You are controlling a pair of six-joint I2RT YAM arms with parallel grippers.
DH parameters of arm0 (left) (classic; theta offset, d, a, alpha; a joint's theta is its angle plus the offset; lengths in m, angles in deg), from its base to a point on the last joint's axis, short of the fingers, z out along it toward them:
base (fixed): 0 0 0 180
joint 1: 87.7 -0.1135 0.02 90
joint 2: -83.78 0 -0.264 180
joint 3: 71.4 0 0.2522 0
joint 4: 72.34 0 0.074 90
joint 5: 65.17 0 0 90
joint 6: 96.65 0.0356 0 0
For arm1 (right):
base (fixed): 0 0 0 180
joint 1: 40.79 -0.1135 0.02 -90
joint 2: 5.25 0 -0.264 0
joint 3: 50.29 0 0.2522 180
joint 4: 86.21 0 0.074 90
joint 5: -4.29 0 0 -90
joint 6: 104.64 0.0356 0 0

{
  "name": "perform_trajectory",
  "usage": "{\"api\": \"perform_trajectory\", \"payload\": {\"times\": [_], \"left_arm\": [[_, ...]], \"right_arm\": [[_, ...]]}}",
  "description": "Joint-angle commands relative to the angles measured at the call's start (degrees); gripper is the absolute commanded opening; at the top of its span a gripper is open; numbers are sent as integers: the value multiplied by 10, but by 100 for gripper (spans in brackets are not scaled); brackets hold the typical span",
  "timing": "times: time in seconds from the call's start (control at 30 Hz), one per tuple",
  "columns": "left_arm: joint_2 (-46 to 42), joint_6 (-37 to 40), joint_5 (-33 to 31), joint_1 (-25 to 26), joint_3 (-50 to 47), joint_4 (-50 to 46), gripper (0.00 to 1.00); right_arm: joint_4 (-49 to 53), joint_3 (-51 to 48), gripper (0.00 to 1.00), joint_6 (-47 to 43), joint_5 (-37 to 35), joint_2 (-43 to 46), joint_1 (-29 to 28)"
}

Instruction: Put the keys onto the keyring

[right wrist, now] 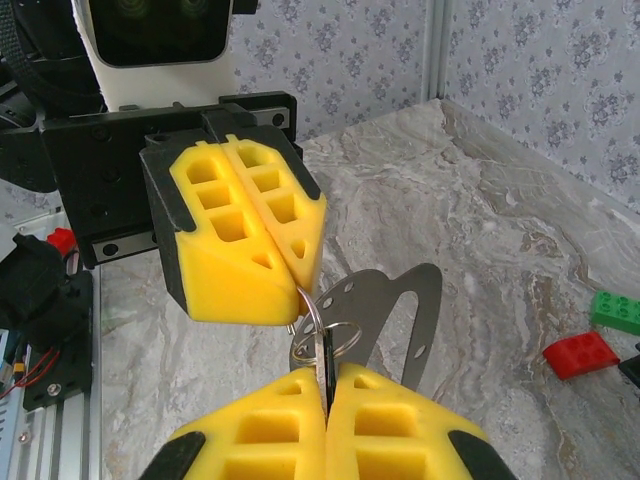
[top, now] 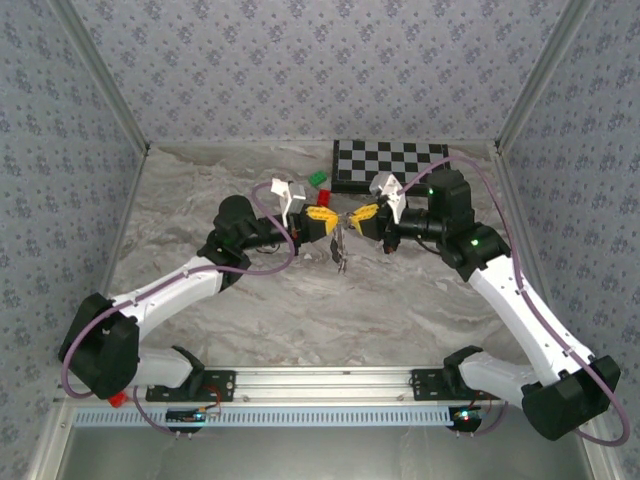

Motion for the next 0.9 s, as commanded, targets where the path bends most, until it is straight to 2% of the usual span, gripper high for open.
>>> {"api": "perform_trajectory", "payload": {"times": [0.0, 0.03, 0.2, 0.23, 0.33, 0.37, 0.5, 0.63, 0.7, 0.87], "left_arm": [[2, 11, -8, -4, 26, -6, 0], [1, 11, -12, -4, 25, -8, 0], [0, 1, -27, -10, 27, -7, 24], [-1, -2, -30, -11, 27, -7, 25], [-6, -8, -42, -17, 27, -9, 39], [-10, -11, -47, -21, 26, -9, 41], [-34, -17, -80, -31, 16, -15, 70], [-74, -15, -132, -39, -1, -23, 90], [-96, -13, -169, -42, -7, -36, 95], [-160, 0, -265, -45, -34, -55, 100]], "right_arm": [[5, 23, 0, -8, 2, 15, 6], [6, 22, 0, -9, 1, 15, 7], [12, 27, 0, -12, -10, 14, 8], [13, 28, 0, -14, -15, 14, 8], [22, 31, 0, -19, -31, 11, 8], [22, 30, 0, -19, -39, 8, 7], [21, 31, 0, -23, -67, -11, 1], [14, 40, 0, -23, -77, -47, -10], [3, 47, 0, -22, -81, -72, -21], [-26, 101, 0, -14, -92, -158, -43]]}}
